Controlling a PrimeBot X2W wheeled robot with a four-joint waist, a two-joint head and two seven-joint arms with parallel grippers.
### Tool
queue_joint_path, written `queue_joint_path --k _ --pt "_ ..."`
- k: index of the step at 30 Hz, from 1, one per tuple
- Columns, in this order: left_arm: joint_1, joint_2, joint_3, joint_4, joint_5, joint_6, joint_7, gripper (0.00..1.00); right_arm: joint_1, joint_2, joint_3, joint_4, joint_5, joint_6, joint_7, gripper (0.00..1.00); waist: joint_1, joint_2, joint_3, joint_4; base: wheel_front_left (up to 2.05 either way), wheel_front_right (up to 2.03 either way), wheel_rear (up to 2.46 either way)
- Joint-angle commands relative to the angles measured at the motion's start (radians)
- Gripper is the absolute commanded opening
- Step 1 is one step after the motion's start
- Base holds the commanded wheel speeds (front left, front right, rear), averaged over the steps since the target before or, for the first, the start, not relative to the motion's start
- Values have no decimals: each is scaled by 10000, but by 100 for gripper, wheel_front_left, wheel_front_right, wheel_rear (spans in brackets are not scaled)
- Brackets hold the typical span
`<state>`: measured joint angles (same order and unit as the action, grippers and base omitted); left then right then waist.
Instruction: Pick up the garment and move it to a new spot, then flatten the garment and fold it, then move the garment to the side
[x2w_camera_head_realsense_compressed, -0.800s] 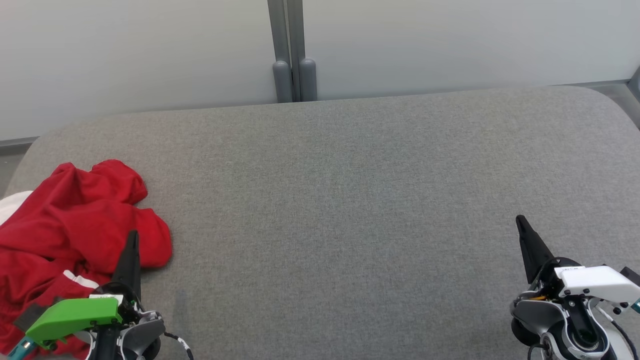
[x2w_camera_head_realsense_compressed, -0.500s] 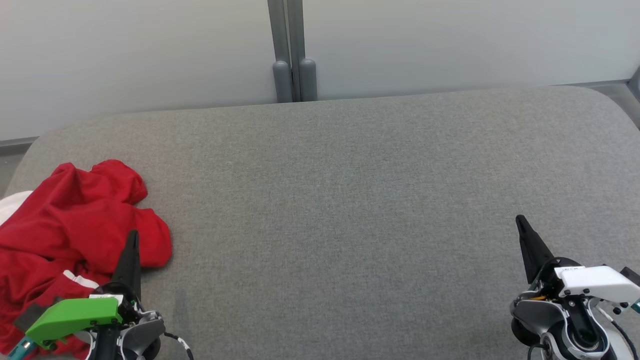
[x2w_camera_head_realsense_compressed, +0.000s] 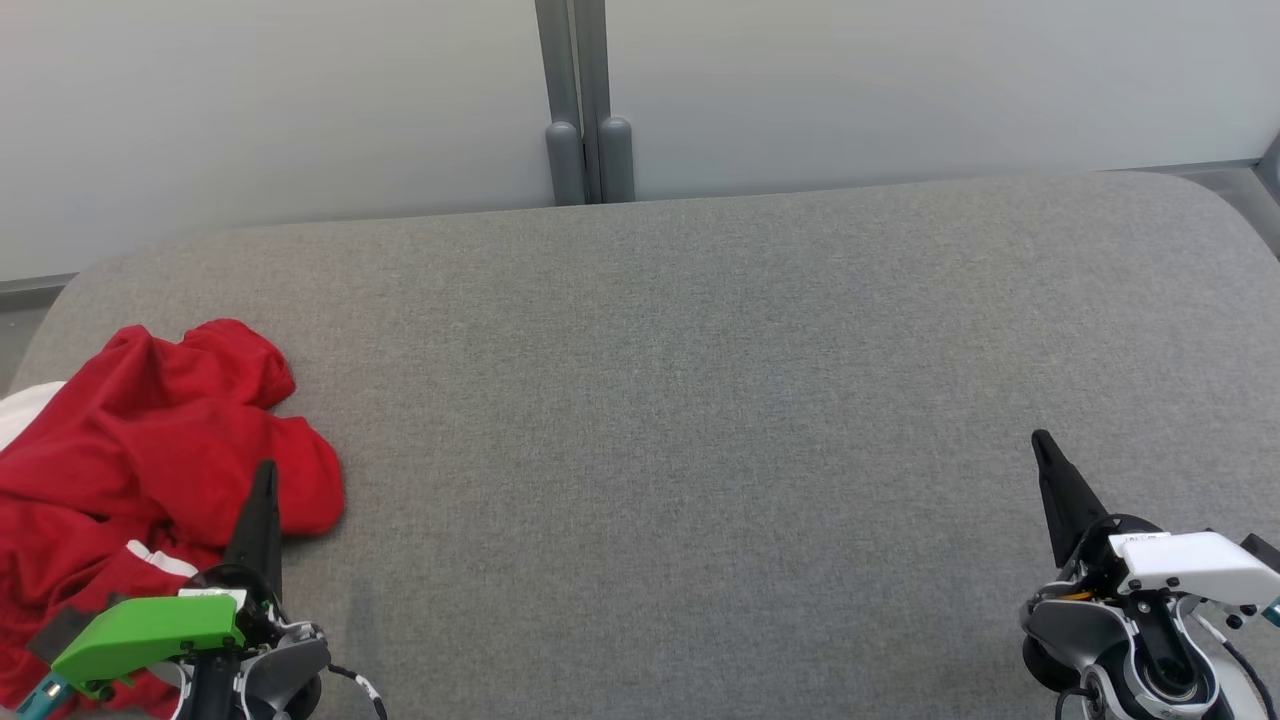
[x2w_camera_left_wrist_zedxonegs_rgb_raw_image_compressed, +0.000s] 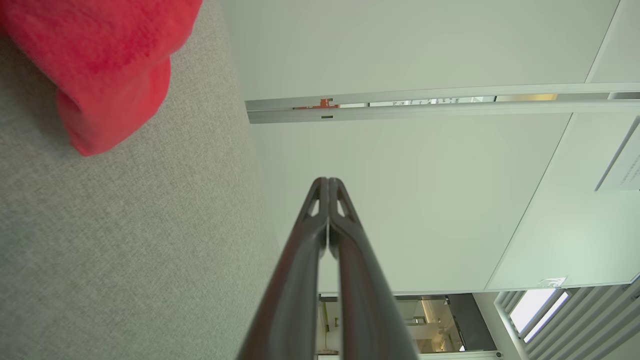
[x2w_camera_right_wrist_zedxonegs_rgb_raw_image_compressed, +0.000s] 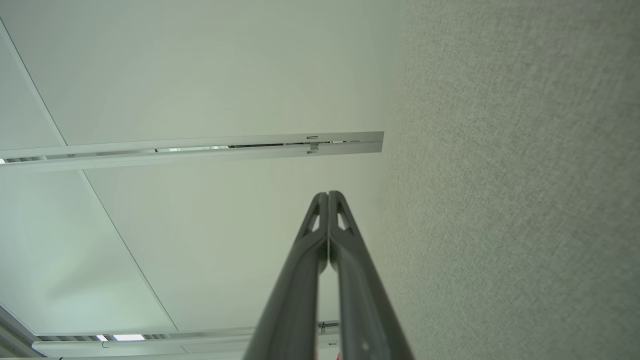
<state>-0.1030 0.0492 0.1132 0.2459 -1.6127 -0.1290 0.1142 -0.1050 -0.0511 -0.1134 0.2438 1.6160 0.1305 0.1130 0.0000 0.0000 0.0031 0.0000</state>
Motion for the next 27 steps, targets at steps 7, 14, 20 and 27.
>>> queue_joint_path --k 7,14,20,27 --pt "-110 13 21 -19 -7 -32 32 0 -62 0 -25 22 -42 4 36 0 0 0 0 0 0 0 0" --pt "-110 13 21 -19 -7 -32 32 0 -62 1 -27 22 -45 4 39 0 0 0 0 0 0 0 0" --pt "-110 13 21 -19 -7 -32 32 0 -62 2 -29 22 -48 4 40 0 0 0 0 0 0 0 0" --pt "-111 13 20 -19 -7 -33 32 0 -63 4 -30 22 -50 4 42 0 0 0 0 0 0 0 0"
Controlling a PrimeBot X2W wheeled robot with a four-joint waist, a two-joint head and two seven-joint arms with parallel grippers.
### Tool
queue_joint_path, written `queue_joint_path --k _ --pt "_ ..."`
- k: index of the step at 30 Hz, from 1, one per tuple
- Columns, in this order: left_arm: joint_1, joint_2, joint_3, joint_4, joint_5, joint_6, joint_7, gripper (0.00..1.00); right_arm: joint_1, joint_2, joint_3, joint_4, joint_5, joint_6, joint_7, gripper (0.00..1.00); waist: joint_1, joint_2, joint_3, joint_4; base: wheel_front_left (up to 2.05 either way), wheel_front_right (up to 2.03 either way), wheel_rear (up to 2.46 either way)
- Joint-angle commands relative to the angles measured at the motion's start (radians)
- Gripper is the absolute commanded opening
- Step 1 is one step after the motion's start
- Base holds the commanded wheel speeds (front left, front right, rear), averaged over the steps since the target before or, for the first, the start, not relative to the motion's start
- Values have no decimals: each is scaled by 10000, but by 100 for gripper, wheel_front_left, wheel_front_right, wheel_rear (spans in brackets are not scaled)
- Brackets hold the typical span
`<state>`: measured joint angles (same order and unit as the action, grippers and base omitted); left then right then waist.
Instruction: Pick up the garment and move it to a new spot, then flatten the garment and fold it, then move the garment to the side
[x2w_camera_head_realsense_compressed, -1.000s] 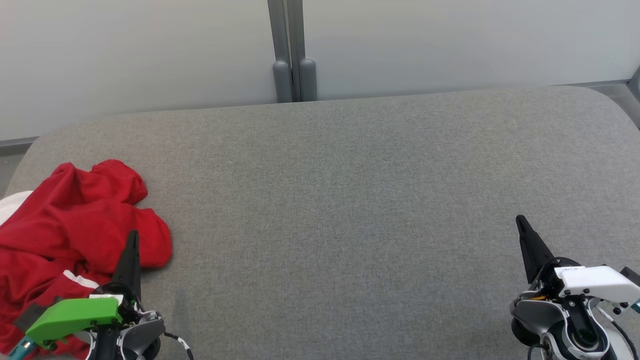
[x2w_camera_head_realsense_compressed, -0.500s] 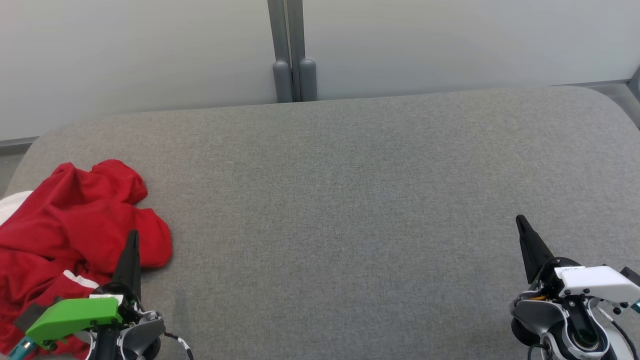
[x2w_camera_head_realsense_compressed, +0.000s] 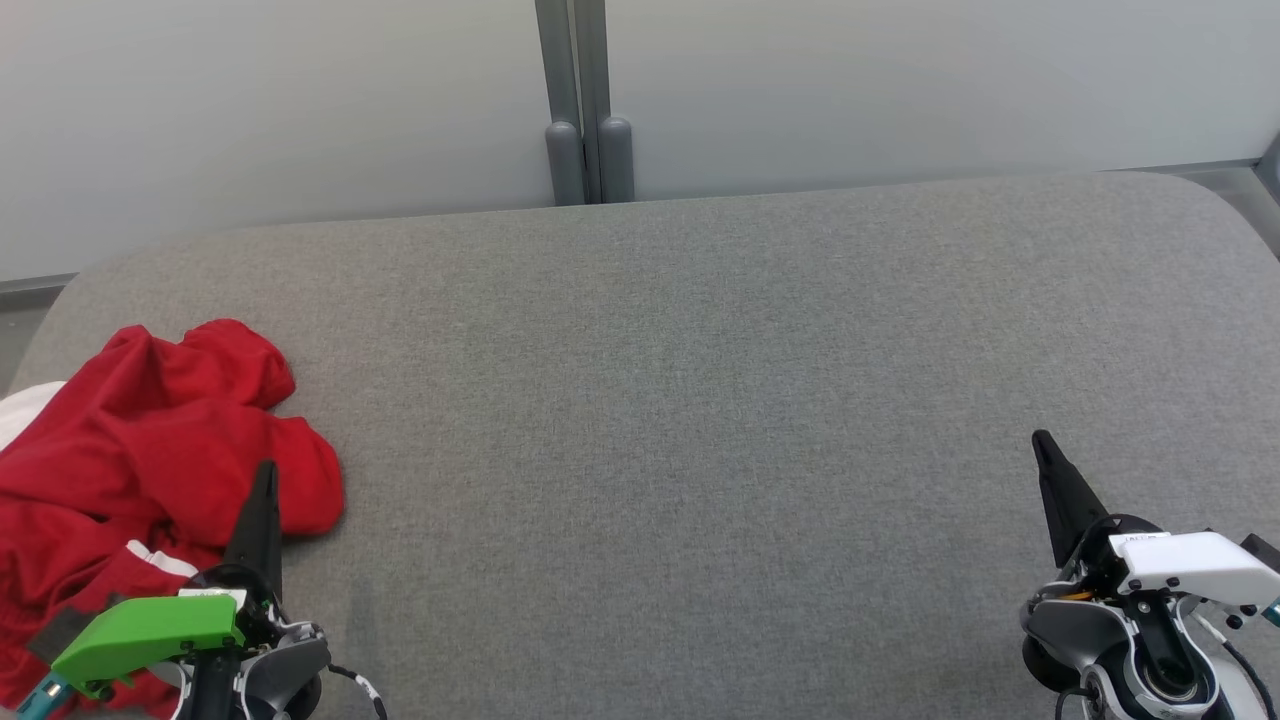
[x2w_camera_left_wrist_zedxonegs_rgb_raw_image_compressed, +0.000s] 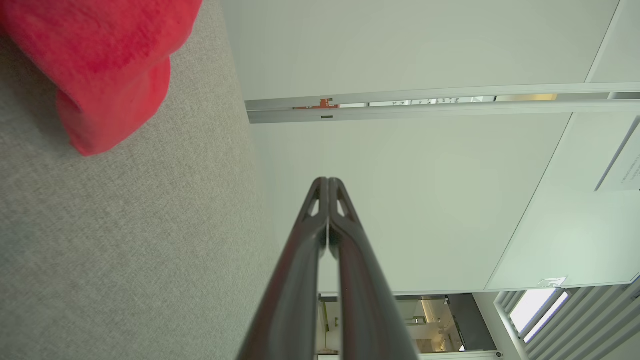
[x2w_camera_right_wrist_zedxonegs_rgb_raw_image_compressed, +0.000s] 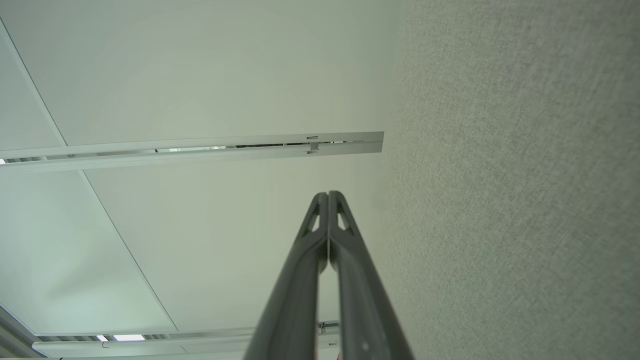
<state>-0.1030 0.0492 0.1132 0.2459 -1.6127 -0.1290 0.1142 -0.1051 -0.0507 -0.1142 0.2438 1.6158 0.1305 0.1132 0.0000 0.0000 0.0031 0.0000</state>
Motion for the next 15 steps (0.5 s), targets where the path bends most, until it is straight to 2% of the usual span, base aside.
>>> queue_joint_path --k 1,15 --pt "-111 15 20 -19 -7 -33 32 0 -62 -1 -23 22 -49 4 40 0 0 0 0 0 0 0 0" --pt "-111 15 20 -20 -7 -33 31 0 -63 2 -25 22 -52 4 45 0 0 0 0 0 0 0 0"
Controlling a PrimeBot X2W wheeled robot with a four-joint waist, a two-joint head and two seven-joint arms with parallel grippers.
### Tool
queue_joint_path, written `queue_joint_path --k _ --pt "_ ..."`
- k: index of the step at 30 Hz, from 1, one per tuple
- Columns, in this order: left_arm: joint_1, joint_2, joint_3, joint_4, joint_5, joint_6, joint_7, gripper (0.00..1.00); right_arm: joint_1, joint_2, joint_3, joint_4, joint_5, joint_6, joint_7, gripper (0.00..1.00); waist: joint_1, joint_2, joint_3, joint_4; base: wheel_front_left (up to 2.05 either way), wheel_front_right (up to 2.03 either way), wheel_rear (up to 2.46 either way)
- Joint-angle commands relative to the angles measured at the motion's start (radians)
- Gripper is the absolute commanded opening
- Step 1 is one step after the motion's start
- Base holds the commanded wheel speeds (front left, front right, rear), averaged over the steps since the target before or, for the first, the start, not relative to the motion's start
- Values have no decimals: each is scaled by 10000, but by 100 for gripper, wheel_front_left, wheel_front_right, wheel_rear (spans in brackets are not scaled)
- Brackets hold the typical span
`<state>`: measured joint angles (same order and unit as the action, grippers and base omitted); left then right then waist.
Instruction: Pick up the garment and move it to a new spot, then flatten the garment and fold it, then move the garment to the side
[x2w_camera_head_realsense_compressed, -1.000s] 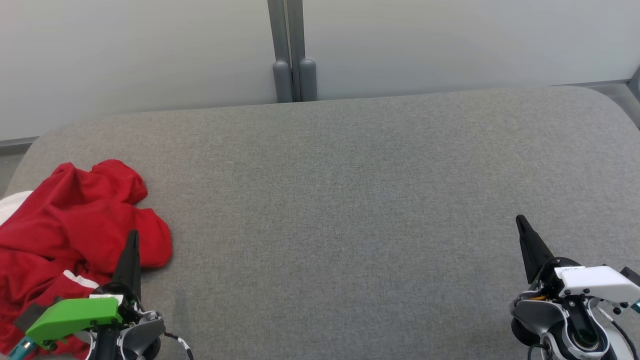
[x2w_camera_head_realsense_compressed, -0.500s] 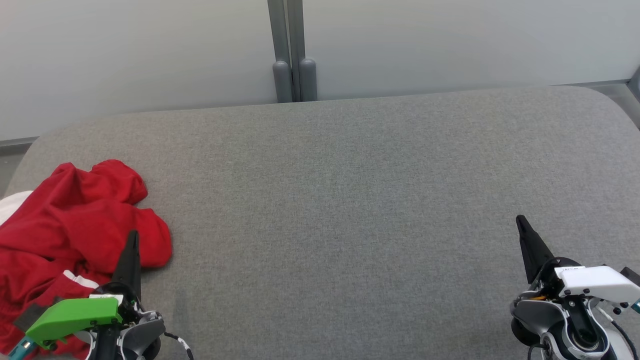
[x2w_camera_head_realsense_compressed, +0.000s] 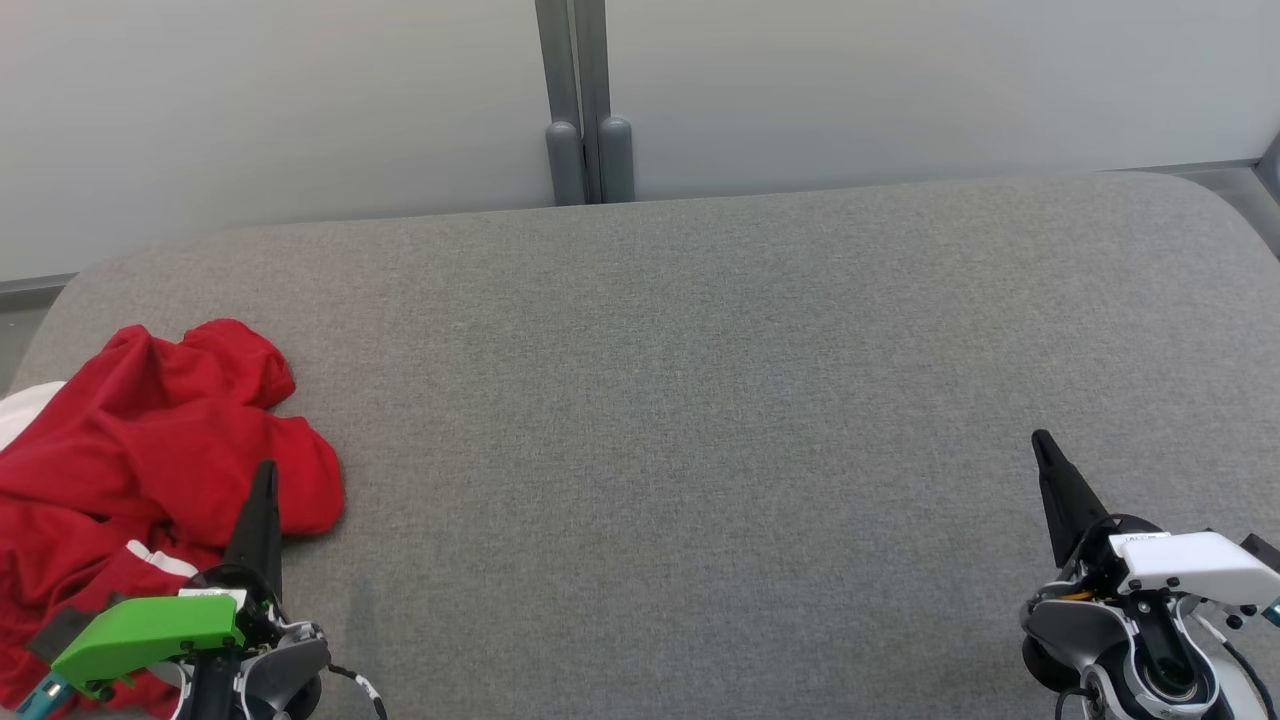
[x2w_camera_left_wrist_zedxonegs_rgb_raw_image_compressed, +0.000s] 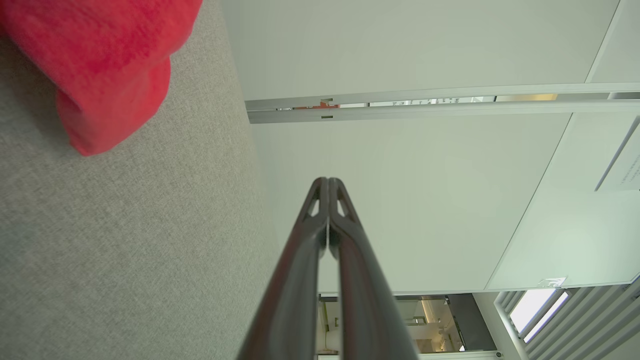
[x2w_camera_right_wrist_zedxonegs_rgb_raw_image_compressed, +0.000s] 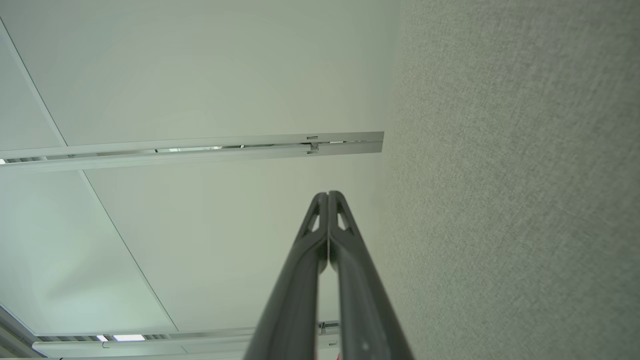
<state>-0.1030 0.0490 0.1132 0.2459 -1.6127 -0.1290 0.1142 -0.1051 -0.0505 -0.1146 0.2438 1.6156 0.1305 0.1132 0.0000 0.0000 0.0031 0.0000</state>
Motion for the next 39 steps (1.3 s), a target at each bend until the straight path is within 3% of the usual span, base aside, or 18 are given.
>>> queue_joint_path --k 1,39 --pt "-111 17 20 -20 -7 -33 31 0 -63 -1 -21 22 -50 4 45 0 0 0 0 0 0 0 0" --pt "-111 17 19 -20 -7 -33 31 0 -63 4 -26 23 -57 4 45 0 0 0 0 0 0 0 0"
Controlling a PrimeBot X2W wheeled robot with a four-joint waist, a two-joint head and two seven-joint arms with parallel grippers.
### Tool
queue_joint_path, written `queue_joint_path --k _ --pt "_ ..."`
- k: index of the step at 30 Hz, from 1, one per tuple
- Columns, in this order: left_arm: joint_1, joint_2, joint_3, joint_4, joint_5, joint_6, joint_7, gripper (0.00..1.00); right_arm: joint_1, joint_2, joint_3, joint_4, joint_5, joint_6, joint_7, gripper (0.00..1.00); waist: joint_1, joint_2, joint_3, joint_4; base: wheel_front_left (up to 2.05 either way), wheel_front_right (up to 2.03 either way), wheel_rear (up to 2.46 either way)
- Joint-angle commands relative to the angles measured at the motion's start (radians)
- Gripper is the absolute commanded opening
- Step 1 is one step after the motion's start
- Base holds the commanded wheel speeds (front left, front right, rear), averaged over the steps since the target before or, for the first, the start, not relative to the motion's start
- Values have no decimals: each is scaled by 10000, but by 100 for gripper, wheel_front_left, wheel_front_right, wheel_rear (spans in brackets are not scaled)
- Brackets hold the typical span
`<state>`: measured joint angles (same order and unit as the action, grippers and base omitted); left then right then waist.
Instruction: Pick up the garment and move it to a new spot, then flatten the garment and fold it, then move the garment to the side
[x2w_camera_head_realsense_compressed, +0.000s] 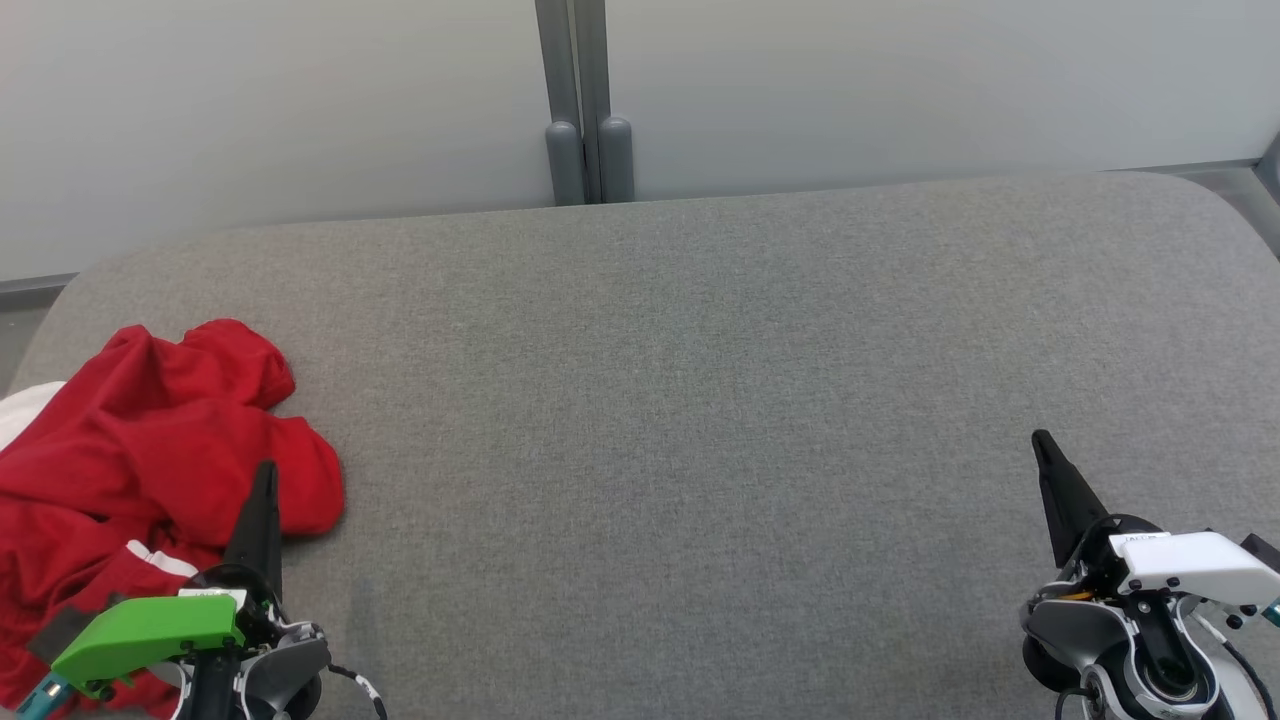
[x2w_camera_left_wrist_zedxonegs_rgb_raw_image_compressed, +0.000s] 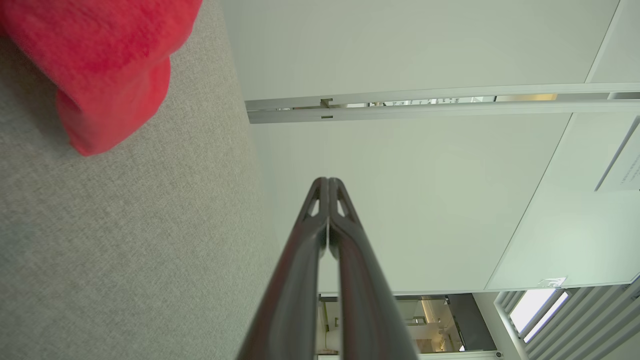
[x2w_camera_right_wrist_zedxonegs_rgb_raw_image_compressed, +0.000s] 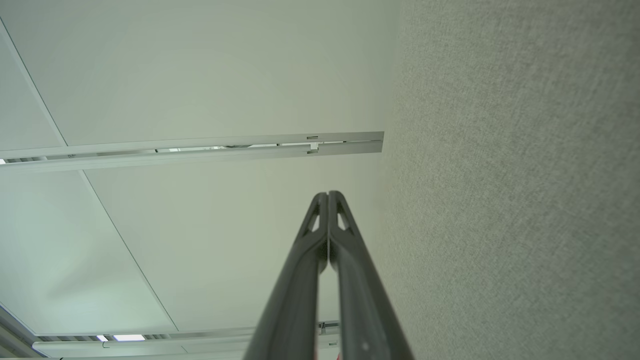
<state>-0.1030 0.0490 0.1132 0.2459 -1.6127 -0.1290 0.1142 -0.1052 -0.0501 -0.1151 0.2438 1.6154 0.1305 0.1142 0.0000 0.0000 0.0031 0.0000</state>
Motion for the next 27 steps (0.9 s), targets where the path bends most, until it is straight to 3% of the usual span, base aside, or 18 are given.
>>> queue_joint_path --k 1,27 --pt "-111 17 19 -20 -7 -33 31 0 -62 0 -20 23 -55 4 35 0 0 0 0 0 0 0 0" --pt "-111 17 19 -21 -7 -33 30 0 -62 1 -23 23 -56 4 37 0 0 0 0 0 0 0 0"
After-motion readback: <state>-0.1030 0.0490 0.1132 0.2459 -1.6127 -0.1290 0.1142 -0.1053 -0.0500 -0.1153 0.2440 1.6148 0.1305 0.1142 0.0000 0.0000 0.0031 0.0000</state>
